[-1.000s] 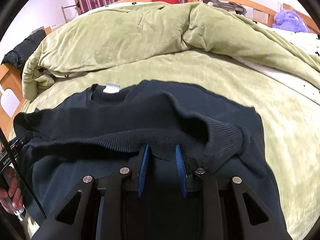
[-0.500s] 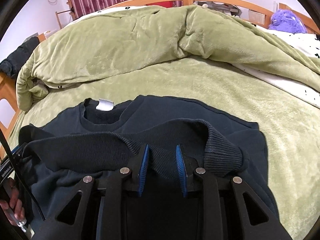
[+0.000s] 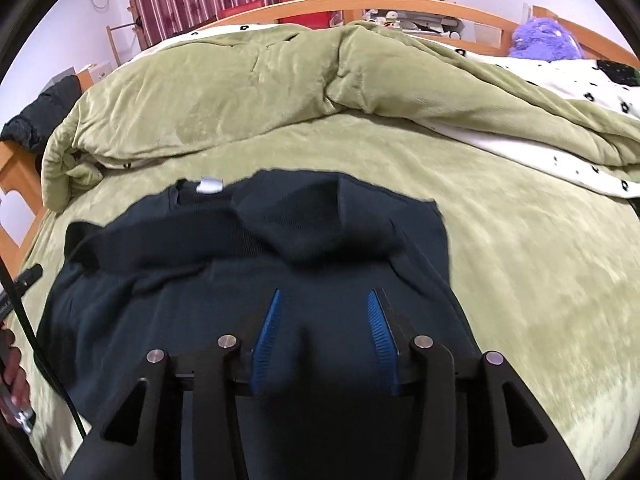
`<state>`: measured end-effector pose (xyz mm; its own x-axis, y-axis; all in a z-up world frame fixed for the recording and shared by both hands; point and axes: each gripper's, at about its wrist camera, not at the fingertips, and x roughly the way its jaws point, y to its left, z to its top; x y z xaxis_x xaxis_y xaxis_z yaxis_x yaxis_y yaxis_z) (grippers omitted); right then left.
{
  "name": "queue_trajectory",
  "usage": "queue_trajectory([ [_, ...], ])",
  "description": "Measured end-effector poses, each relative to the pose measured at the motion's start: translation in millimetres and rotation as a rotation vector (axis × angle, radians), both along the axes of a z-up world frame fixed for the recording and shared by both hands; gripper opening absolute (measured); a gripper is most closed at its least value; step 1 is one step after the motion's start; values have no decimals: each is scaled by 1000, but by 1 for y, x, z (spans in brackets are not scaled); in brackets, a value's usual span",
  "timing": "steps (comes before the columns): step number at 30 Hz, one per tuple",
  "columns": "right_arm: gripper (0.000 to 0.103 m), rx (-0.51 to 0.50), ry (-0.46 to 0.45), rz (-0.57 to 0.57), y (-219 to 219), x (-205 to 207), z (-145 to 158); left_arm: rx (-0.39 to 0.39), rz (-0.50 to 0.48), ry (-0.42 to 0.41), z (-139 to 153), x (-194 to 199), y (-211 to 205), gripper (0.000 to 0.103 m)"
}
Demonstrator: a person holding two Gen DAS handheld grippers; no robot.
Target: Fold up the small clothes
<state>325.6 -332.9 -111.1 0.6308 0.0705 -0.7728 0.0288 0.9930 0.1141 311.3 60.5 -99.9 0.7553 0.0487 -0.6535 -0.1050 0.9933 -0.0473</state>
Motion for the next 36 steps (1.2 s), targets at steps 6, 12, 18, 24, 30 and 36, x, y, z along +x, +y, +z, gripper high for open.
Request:
queue_trajectory([
  [6,45,30,27,-19,-16,-48,-8,-3,18,19,-4,-43,4,66],
  [12,50,3,48,-15,-18,-94,-21,-35,41,60,-27,-87,16,66],
  [18,53,-17,62,-63,-30,-131,-34,-81,57,105,-53,-119,30,66],
  [24,58,-31,60,-138,-56,-140,-31,-130,95,109,-61,-118,53,66],
  [30,61,-12,87,-192,-76,-119,-46,-174,129,134,-74,-96,73,66],
  [36,64,2,104,-181,-84,-93,-59,-208,107,163,-87,-73,81,66],
])
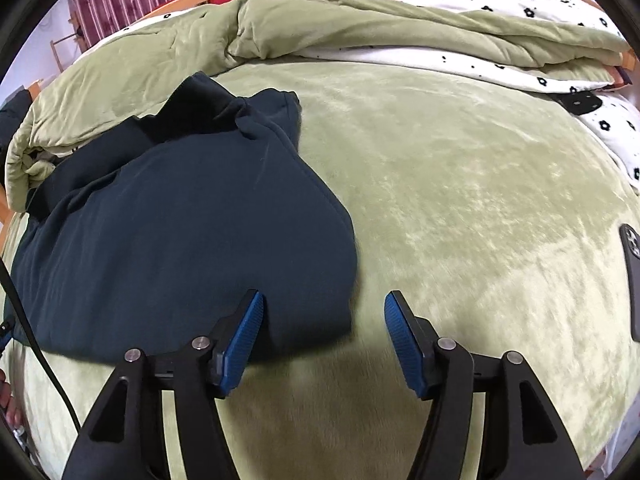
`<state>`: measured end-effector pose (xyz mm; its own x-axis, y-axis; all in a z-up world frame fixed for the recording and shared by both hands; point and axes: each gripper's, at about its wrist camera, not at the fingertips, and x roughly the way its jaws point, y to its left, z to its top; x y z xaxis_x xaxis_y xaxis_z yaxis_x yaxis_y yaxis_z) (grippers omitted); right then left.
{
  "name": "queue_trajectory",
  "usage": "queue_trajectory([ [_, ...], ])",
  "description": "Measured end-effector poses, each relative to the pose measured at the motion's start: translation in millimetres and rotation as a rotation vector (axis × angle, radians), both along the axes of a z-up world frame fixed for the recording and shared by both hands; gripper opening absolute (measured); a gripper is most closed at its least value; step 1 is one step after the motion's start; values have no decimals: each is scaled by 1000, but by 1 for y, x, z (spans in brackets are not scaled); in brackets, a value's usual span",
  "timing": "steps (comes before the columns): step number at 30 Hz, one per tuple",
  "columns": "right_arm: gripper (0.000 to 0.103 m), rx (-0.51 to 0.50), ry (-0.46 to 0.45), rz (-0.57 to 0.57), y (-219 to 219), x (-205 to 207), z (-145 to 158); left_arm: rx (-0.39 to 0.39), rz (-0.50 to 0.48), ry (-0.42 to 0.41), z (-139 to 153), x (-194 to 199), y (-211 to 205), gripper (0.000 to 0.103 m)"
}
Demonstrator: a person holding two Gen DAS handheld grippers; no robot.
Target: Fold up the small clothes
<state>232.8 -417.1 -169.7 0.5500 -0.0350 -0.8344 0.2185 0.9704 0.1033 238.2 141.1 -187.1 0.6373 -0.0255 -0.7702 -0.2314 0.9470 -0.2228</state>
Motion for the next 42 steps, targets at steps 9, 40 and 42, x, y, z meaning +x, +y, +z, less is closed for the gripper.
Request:
queue_trajectory([
  [9,31,151,24,54,-3,16,-16,19,-49,-2,-6,7,-15,30],
  [40,14,-48,23,195,22,-130,40,97,-135,-69,25,-146,-25,15],
  [42,14,-58,17,198,23,-140,42,94,-137,-68,26,-151,-25,15],
])
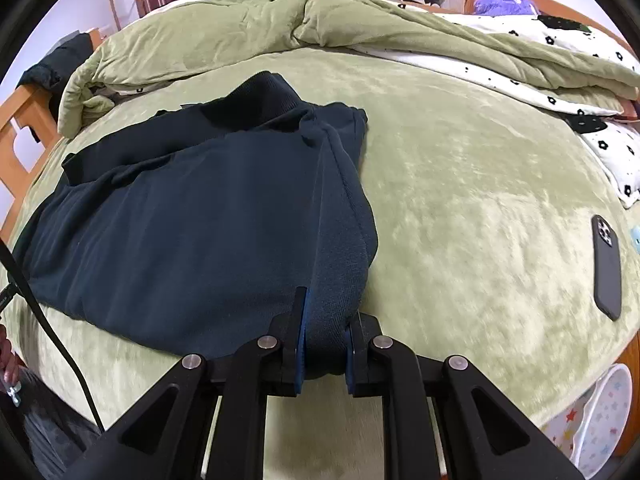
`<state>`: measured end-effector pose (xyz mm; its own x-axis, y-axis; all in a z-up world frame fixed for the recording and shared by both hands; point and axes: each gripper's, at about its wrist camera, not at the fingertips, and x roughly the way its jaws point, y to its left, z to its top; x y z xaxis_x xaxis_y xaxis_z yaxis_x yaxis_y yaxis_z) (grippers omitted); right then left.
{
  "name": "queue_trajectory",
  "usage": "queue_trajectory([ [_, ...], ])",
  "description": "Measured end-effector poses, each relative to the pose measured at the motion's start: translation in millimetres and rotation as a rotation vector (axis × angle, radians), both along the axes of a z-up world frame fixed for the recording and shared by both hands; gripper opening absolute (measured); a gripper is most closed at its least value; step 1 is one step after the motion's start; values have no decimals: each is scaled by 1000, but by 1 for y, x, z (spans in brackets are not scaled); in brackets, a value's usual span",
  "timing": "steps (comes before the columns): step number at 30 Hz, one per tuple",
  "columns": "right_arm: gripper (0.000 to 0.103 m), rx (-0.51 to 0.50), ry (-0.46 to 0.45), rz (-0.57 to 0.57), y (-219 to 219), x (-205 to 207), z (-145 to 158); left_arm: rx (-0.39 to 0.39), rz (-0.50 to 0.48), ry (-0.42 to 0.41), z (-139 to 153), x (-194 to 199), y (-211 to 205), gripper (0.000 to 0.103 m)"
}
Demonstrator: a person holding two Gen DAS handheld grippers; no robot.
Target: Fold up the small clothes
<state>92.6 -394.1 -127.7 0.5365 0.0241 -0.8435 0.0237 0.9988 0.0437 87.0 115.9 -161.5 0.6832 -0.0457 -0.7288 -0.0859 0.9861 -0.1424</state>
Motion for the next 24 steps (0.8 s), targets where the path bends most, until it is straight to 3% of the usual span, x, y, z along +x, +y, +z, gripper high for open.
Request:
queue_trajectory([
  [3,17,-16,-7,-3,2,-5,0,7,6,-2,2,-3,0,17],
  [7,22,-125,-22,-7,10,-8,4,14,24,3,9,-7,0,23],
  [9,31,-137,-41,-7,10,-11,8,37,33,-9,14,-10,-1,27],
  [12,39,-124,-68,-21,5,-13,14,69,42,-30,19,-14,-3,38],
  [15,43,-99,-83,-36,0,-10,22,85,43,-28,23,-13,-5,38],
  [17,44,-88,-92,-41,-1,-6,26,89,43,-28,25,-11,-6,39],
  [22,45,-61,-107,-41,1,13,35,71,47,-46,34,2,-6,57],
  [24,47,-53,-115,-38,4,24,39,65,47,-65,39,11,-8,58],
])
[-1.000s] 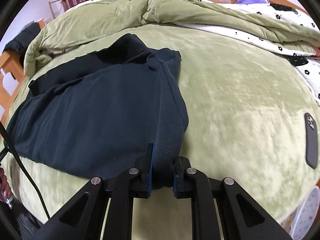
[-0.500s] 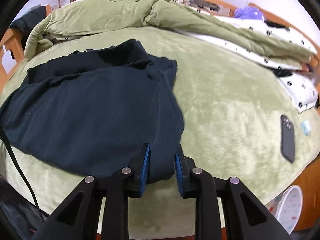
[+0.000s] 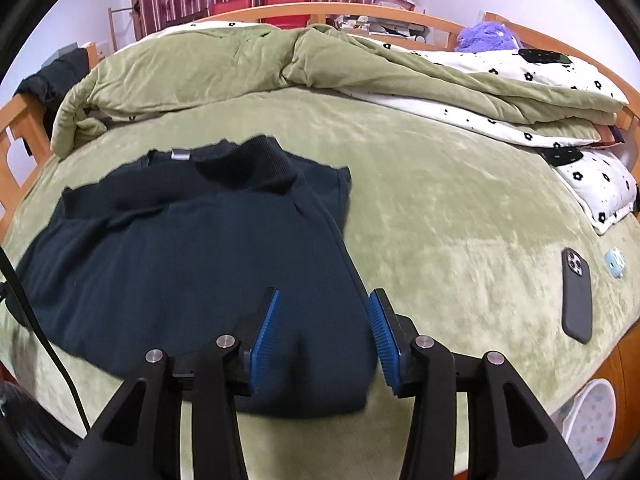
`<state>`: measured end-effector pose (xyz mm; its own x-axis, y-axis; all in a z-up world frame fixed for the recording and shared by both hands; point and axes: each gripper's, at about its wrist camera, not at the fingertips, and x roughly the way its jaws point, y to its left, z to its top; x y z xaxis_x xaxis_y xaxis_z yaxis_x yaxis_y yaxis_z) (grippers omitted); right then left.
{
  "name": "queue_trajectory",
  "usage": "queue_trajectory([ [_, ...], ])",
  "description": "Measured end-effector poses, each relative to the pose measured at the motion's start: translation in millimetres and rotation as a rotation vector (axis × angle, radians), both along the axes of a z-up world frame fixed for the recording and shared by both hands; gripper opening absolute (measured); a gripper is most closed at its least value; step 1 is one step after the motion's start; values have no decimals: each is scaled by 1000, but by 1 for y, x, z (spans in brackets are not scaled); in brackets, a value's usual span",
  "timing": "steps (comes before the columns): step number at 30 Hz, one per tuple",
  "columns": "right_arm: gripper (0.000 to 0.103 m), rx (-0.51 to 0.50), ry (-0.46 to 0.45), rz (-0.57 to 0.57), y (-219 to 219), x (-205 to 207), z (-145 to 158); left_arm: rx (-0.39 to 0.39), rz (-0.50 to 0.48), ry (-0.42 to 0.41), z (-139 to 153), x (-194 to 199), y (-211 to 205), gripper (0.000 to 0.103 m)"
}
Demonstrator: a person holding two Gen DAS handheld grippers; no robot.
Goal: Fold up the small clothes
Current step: 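Grasp the folded bundle with both tools and fold it toward the collar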
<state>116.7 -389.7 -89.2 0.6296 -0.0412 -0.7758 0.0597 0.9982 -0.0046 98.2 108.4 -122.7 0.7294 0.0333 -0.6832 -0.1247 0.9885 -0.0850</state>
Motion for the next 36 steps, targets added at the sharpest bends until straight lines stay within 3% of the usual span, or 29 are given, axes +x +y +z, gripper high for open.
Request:
queue_trajectory([
  [12,48,35,-7,23,17,85,-11,-47,-61,-2,3,100,-17,58],
  [19,48,65,21,30,11,135,-36,-11,-100,32,-13,155,-33,58],
  [23,48,85,42,47,12,161,-52,14,-108,53,-28,173,-39,58],
  [31,51,119,58,86,24,197,-69,-22,-117,111,-52,192,-38,57],
  [32,48,117,55,85,26,200,-70,-26,-117,104,-51,193,-38,50],
  [34,29,97,26,89,29,202,-68,-16,-100,90,-48,194,-37,21],
  [35,23,113,14,106,29,201,-66,-25,-95,78,-47,194,-33,11],
  [36,17,128,-17,112,27,200,-60,-58,-99,59,-44,194,-28,10],
])
